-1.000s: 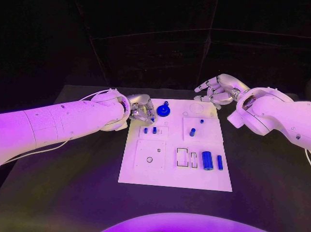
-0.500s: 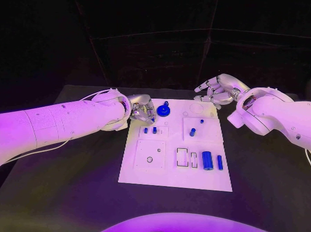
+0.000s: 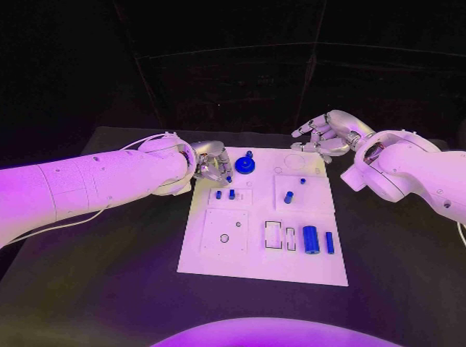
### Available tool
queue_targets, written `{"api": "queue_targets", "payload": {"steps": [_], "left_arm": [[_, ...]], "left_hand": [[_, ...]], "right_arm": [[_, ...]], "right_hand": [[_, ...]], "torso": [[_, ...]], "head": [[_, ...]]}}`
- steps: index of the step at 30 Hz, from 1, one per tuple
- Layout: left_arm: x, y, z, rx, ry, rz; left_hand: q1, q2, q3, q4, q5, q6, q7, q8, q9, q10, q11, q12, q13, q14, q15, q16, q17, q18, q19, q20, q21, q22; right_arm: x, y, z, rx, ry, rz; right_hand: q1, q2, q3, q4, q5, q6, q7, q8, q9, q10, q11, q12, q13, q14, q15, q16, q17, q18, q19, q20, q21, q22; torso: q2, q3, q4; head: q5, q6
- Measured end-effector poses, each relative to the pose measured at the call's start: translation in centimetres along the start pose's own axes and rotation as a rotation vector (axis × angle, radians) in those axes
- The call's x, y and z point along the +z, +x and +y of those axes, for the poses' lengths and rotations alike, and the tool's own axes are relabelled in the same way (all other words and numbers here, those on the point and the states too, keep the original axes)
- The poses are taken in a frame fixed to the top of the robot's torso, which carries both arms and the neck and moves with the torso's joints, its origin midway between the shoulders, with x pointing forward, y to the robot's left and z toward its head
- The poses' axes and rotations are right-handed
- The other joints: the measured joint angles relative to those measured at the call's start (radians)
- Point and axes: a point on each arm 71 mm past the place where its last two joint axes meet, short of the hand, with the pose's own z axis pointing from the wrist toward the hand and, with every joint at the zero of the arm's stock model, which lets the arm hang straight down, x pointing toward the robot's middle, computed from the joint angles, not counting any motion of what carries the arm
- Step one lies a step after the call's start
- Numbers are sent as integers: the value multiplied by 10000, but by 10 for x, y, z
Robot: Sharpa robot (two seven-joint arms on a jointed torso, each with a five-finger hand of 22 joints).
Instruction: Assemble the parts on the task board
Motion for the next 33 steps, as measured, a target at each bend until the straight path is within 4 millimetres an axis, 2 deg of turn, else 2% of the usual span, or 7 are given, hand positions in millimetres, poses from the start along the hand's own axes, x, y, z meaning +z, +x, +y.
{"api": "queue_targets", "payload": {"steps": [8,13,18,20,23,28,33], "left_arm": [[-1,0,2,-1,-95,47],[-6,-2,10,-33,-242,17],[-16,-7,25,-235,-453,-192],[-20,-12,33,-478,-510,-396],[-26,-19,40,-1030,-426,-741],[-32,-27,43,-3130,266,-1371],[-34,-29,35,-5858,1340,-1825]], "left_hand": [[-98,-98,0,0,0,-138,-62,-137,1,-36,36,-84,1,0,0,0,-35,1,-34,34,-12,-15],[-183,-562,-303,-101,0,-938,43,-609,-18,-587,113,-433,-19,-3,110,-90,-266,0,-160,159,-399,-334],[-306,-708,-1359,22,0,-1624,-90,-676,24,-1626,277,-744,3,-18,233,-375,-873,2,-619,256,-1631,-1486],[-192,-595,-1722,108,0,-1500,28,-562,75,-1772,303,-741,38,-193,320,-753,-1638,308,-936,299,-2533,-2317],[94,-308,-1812,124,0,-979,181,-323,149,-1707,358,-505,99,-729,347,-1473,-3022,463,-1474,348,-3716,-3345],[518,349,-1561,78,0,-438,264,-219,145,-1279,385,-75,116,-2212,398,-3226,-6074,460,-2200,431,-4580,-3904],[401,745,-1265,224,0,-295,198,-219,83,-681,263,264,138,-2575,353,-3634,-6797,461,-2351,422,-4818,-4077]], "right_arm": [[-1,-1,-1,-5,28,-12],[-2,-3,-3,-91,107,-44],[-5,-9,-10,-431,265,-104],[-7,-12,-14,-785,311,-90],[-10,-16,-18,-1378,317,-11],[-13,-16,-19,-2759,88,139],[-17,-11,-19,-3967,-194,267]], "right_hand": [[0,0,30,30,0,0,0,37,0,-13,8,-59,-92,0,0,-32,-40,0,-6,-5,-81,-66],[112,-111,144,144,-43,-182,82,37,-26,-1921,127,-2207,-2162,-49,4,-934,-1103,315,-960,22,-1104,-1575],[783,-152,612,17,-430,290,119,287,27,-2499,146,-4132,-3870,-182,73,-1629,-1877,316,-1183,72,-1528,-2119],[1110,-197,1025,-74,-650,771,12,410,31,-1913,50,-5021,-4783,-123,14,-1737,-1952,316,-1108,-3,-1528,-2121],[1283,-358,1519,-145,-763,1236,-179,415,-27,-1207,-6,-5948,-5718,-11,-139,-1741,-1867,315,-942,-159,-1435,-1867],[1382,-462,2142,-225,-977,1751,-228,318,-29,-544,-87,-6806,-6522,-1,-148,-1595,-1626,314,-510,-197,-1005,-1210],[1083,-761,2640,-147,-1473,1773,-230,-22,-46,-458,-42,-7629,-7102,-1,-147,-1587,-1536,313,-425,-178,-896,-985]], "torso": [[0,-1,0],[-4,-4,0],[-7,-20,0],[-12,-17,0],[-12,-9,0],[-12,-9,-3],[-12,-2,-18]], "head": [[-10,-1],[-16,5],[-34,36],[-34,57],[-34,90],[-131,164],[-280,233]]}}
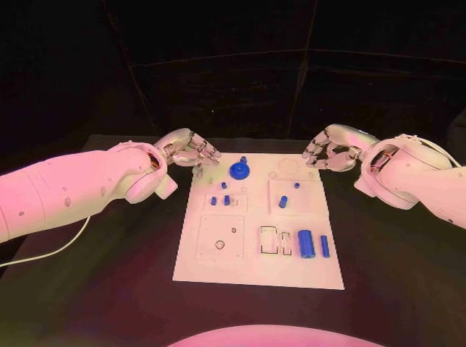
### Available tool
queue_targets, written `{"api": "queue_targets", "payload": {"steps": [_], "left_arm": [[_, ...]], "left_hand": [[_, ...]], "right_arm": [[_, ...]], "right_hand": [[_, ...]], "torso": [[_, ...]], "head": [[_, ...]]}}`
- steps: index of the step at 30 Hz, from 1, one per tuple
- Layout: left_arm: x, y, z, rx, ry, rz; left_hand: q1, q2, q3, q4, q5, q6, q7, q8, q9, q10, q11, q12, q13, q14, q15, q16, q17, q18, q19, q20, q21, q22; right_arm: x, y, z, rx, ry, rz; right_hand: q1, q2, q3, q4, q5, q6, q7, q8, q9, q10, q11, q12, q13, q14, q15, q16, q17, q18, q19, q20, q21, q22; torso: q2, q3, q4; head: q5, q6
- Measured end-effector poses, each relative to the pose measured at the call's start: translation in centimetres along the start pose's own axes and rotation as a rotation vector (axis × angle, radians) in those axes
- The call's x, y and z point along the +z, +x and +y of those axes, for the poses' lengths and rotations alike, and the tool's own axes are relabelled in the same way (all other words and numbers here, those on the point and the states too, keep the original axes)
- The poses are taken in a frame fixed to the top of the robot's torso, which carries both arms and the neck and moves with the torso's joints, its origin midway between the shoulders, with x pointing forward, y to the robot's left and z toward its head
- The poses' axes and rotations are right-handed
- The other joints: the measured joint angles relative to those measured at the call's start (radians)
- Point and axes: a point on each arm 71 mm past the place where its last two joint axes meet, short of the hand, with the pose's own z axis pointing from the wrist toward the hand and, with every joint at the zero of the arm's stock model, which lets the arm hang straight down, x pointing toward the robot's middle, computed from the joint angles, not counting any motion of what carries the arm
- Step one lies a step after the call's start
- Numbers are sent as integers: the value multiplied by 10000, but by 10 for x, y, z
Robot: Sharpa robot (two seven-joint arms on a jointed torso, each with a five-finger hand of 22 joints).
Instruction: Assemble the parts on the task board
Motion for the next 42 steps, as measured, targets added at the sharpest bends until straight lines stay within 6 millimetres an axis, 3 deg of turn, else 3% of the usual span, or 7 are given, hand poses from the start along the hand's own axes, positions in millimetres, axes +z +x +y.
{"api": "queue_targets", "payload": {"steps": [3,7,18,28,39,42], "left_arm": [[-2,-1,-3,-1444,524,-310],[-4,-2,-5,-2784,1023,-683],[-7,-1,-9,-4472,1619,-1182],[-8,-2,-9,-4807,1713,-1334],[-7,-2,-9,-4914,1683,-1392],[-7,-2,-9,-4923,1676,-1404]], "left_hand": [[-310,10,-50,208,0,93,-19,0,-11,258,-54,39,-28,0,0,-46,-98,-2,0,0,-115,-92],[-416,-23,-73,289,0,213,-35,76,-10,399,-87,39,-80,-39,-38,-78,-169,-2,0,1,-222,-176],[-416,-23,-73,288,0,409,-88,162,-9,612,-123,39,-101,-71,-71,-77,-226,-3,-36,-36,-339,-263],[-448,-55,-73,288,0,353,-33,162,-23,612,-123,39,-119,-107,-35,-77,-266,-4,-36,-36,-380,-310],[-448,-55,-73,288,0,282,37,162,-32,573,-85,-2,-123,-106,-35,-77,-284,-5,-36,-36,-384,-335],[-448,-55,-73,287,0,282,37,162,-31,573,-85,-2,-122,-106,-35,-77,-289,-4,-36,-36,-384,-335]], "right_arm": [[-1,5,1,-650,-115,80],[0,15,3,-1352,-269,233],[6,37,17,-2545,-748,699],[11,46,20,-2940,-893,1189],[13,52,19,-3184,-789,1732],[13,54,19,-3215,-771,1862]], "right_hand": [[-284,-284,65,65,-514,-15,96,-157,0,-119,118,-432,-270,20,42,0,-66,-1,-79,79,-56,-155],[-289,-376,133,110,-795,-14,97,-261,1,-133,133,-757,-484,-1,80,0,-82,0,-94,94,-92,-206],[-293,-479,366,-15,-852,-50,133,-512,1,-170,170,-1238,-848,-1,79,79,137,1,-5,182,-41,-40],[-263,-508,647,-126,-781,-86,168,-641,2,-58,280,-1351,-1035,36,116,453,567,0,339,198,357,550],[-254,-517,1011,-238,-753,116,182,-704,22,230,236,-1392,-1153,0,151,827,961,-3,594,199,716,1078],[-254,-517,1284,-308,-808,389,123,-704,49,536,150,-1392,-1152,0,150,1063,1213,-165,864,175,1052,1574]], "torso": [[1,-5,-12],[9,-6,-16],[11,-4,26],[18,-12,20],[23,-12,20],[23,-10,20]], "head": [[-12,56],[-81,90],[-131,48],[-125,66],[-171,2],[-162,-16]]}}
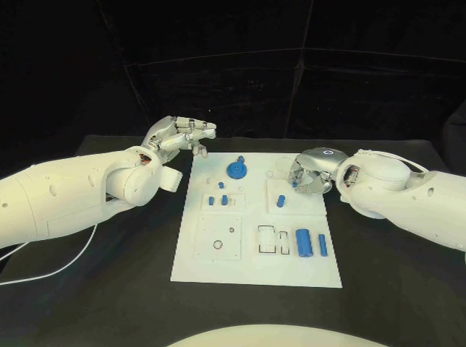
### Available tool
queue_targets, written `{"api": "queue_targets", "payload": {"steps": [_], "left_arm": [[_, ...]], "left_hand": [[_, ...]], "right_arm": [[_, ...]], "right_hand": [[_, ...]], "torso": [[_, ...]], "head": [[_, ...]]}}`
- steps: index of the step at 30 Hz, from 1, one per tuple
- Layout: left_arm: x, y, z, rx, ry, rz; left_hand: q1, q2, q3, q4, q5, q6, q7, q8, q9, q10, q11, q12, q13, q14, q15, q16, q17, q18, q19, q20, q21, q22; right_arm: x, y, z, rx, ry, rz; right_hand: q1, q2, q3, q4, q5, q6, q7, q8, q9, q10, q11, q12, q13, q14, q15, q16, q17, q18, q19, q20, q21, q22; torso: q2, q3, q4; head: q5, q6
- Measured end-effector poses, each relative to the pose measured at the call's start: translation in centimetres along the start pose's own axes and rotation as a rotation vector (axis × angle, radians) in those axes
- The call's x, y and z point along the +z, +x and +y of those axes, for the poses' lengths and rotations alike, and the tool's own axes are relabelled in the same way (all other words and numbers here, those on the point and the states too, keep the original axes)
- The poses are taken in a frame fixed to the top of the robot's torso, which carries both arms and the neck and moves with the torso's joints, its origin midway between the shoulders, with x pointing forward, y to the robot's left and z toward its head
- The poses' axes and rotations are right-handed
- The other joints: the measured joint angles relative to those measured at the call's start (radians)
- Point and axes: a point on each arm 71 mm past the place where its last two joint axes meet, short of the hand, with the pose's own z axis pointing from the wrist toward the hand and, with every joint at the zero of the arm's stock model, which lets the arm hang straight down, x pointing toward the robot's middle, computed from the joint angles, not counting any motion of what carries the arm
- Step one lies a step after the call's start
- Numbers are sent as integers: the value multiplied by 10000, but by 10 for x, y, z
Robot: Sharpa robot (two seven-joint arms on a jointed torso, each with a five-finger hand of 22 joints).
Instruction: Assemble the parts on the task board
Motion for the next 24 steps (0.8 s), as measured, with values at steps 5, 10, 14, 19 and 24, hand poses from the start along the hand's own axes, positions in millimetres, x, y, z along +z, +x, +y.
{"api": "queue_targets", "payload": {"steps": [5,10,14,19,24], "left_arm": [[0,0,0,-11,-11,-14],[0,0,0,-14,-33,-24],[0,-1,1,-13,-50,-33],[0,-1,1,-13,-74,-39],[0,-1,1,-13,-96,-43]], "left_hand": [[0,0,0,0,0,-36,36,0,1,-35,35,0,1,-36,36,0,-11,-3,0,0,-39,-28],[0,0,0,0,0,-37,36,0,1,-36,36,0,1,-36,36,0,-11,-3,0,0,-39,-29],[0,0,0,0,0,-37,37,0,1,-36,36,0,1,-36,36,0,-11,-4,0,0,-39,-28],[0,0,0,0,0,-37,36,0,2,-36,36,0,1,-36,37,0,-24,-4,0,0,-39,-39],[1,0,0,0,0,-42,41,-1,2,-36,36,0,2,-36,36,0,-25,-4,0,0,-39,-40]], "right_arm": [[1,1,1,-35,0,117],[2,1,2,-76,7,161],[2,1,3,-115,20,193],[3,1,4,-182,74,185],[2,1,5,-246,141,91]], "right_hand": [[39,44,378,-111,-127,275,-73,-2,8,266,-86,-9,-12,5,-5,116,91,1,119,-85,275,395],[-63,146,676,-255,-226,519,-130,-12,7,478,-163,-10,-13,-1,-76,229,182,2,154,-121,419,617],[-73,293,939,-404,-631,663,-175,-23,14,572,-180,-10,-12,36,-113,263,208,-34,187,-154,506,745],[-160,457,1244,-574,-920,805,-184,-60,16,711,-182,-81,-18,1,-148,381,312,-156,222,-189,668,925],[-201,521,1413,-688,-1011,898,-194,-91,15,785,-214,-128,-31,1,-148,431,363,-155,243,-171,728,1048]], "torso": [[-4,2,0],[-6,3,0],[-12,3,-3],[-16,3,-6],[-16,3,-6]], "head": [[2,-11],[23,-16],[24,-34],[-5,-55],[-13,-63]]}}
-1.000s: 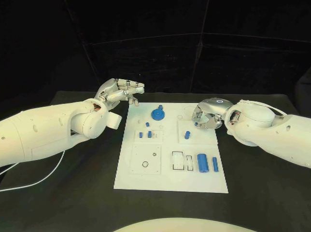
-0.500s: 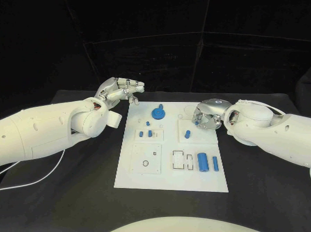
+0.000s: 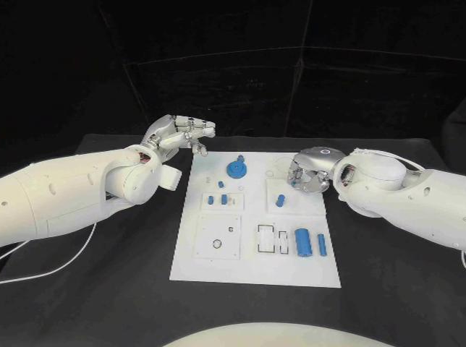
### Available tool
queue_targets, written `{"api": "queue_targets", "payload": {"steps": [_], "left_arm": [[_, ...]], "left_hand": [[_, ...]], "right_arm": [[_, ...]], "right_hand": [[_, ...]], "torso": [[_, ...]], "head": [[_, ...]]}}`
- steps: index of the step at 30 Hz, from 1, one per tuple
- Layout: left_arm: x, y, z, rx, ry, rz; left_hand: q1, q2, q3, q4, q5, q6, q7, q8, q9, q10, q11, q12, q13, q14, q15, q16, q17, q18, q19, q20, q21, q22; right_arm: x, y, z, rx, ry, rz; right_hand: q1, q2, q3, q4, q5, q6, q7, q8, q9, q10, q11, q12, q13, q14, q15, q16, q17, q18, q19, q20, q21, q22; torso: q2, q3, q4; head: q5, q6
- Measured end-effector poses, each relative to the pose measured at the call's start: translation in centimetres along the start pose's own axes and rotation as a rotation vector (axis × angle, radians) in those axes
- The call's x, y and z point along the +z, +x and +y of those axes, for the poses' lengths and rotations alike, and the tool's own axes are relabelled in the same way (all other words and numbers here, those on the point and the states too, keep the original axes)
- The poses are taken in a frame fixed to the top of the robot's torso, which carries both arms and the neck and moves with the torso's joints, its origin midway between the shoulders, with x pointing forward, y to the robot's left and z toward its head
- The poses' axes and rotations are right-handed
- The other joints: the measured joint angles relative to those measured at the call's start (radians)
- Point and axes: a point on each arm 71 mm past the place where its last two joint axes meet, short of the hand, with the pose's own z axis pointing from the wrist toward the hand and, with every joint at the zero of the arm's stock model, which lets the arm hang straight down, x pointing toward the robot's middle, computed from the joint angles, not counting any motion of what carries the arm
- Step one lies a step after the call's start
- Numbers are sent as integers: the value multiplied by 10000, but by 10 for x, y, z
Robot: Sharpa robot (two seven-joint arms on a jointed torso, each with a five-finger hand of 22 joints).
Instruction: Assemble the parts on the task board
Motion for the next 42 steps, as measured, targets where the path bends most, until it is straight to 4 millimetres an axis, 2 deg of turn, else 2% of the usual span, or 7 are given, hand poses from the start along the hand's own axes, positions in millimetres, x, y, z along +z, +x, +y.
{"api": "queue_targets", "payload": {"steps": [11,19,24,28,32,39,42], "left_arm": [[0,-2,1,14,-87,-42],[0,-4,1,32,-150,-88],[0,-6,2,50,-166,-132],[0,-7,2,62,-167,-156],[1,-6,2,61,-164,-143],[1,-4,2,47,-164,-102],[1,-4,2,40,-168,-87]], "left_hand": [[0,0,0,0,0,-31,31,0,-9,-36,35,-40,1,0,0,0,-11,0,0,0,-37,-21],[0,0,0,0,0,-66,66,0,-8,-72,72,-40,1,0,0,0,-21,-1,0,0,-37,-30],[0,0,0,0,0,-66,66,0,-7,-72,72,-40,2,-36,36,0,-20,-3,0,0,-37,-33],[0,0,0,0,0,-66,66,0,-7,-72,72,-40,2,-36,36,0,-29,-4,0,0,-37,-43],[0,0,29,28,0,-66,66,0,-6,-72,72,-40,2,-36,36,0,-29,-4,0,0,-37,-42],[1,0,28,28,0,-101,101,-1,-6,-72,71,-40,2,-35,36,0,-29,-5,0,0,-77,-52],[1,0,28,28,0,-102,101,-1,-6,-72,71,-40,2,-35,36,0,-28,-5,0,0,-77,-52]], "right_arm": [[-8,-4,2,25,94,-707],[-24,-12,2,258,4,-1501],[-36,-17,11,611,-272,-1918],[-40,-22,29,992,-768,-2245],[-41,-28,58,1387,-1537,-2474],[-32,-32,98,1716,-2596,-2583],[-26,-27,114,1761,-2973,-2459]], "right_hand": [[-37,36,59,-59,-47,-2,0,-49,1,16,14,-39,16,0,0,10,20,2,15,15,46,84],[-93,-24,127,-127,-49,0,3,-52,0,15,16,-95,17,0,0,66,48,2,51,-21,97,132],[-106,-38,150,-151,-49,32,33,-56,-1,15,16,-95,18,0,1,66,80,3,50,-21,145,182],[-106,-38,177,-178,-47,33,34,-58,-3,14,16,-136,17,0,1,107,104,3,85,14,155,201],[-156,-88,222,-223,11,33,34,-114,-4,13,17,-136,17,0,1,107,103,4,85,14,155,201],[-156,-88,221,-224,11,33,34,-115,-8,13,17,-176,17,0,1,107,102,4,85,14,155,179],[-188,-57,247,-251,11,32,34,-116,-9,13,17,-183,16,0,1,107,102,5,85,14,155,179]], "torso": [[0,-1,-6],[-12,-11,-1],[-12,-12,0],[-12,-12,-1],[-9,-12,-1],[-8,-16,12],[-4,-19,12]], "head": [[-23,-11],[-48,-28],[-44,-46],[-14,-84],[52,-73],[162,-116],[251,-134]]}}
